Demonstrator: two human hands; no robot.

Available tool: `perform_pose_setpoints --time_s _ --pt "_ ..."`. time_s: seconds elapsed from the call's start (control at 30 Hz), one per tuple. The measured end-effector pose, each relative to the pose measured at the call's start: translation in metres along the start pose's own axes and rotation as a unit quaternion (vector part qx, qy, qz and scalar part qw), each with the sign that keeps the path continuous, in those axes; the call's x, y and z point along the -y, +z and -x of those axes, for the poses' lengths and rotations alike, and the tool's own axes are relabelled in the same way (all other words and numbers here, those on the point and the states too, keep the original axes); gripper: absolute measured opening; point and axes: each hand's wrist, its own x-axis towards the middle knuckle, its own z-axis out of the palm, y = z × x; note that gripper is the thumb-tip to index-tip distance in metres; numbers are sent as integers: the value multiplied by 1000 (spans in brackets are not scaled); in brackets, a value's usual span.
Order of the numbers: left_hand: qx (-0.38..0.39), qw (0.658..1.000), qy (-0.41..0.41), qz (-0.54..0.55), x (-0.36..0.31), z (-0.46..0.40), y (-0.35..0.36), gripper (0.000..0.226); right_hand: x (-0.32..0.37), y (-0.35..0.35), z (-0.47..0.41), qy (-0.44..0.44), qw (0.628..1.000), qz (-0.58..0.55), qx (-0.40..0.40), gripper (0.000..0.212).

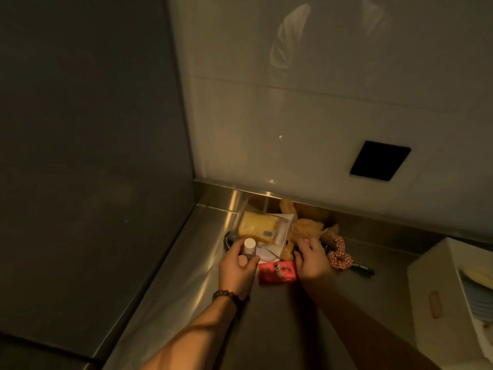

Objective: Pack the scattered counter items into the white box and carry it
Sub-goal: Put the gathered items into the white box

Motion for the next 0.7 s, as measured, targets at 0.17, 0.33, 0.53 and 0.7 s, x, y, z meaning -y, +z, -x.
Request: perform_pose_setpoints --time_s 0.17,0.33,0.53,0.7 --pt "9 1000 4 6 -7 3 -3 37 1 -8 1 -15 999 -46 -14 42" --pt "4 998 61 -4 -43 10 -13 36 14 -38 11 -54 987 -122 -86 35" --pt "54 987 154 8 -115 35 10 37 12 -103 36 -67 975 -182 -109 27" --pt "108 973 204 14 -166 79 72 35 -42 -174 74 -58 975 -159 -143 28"
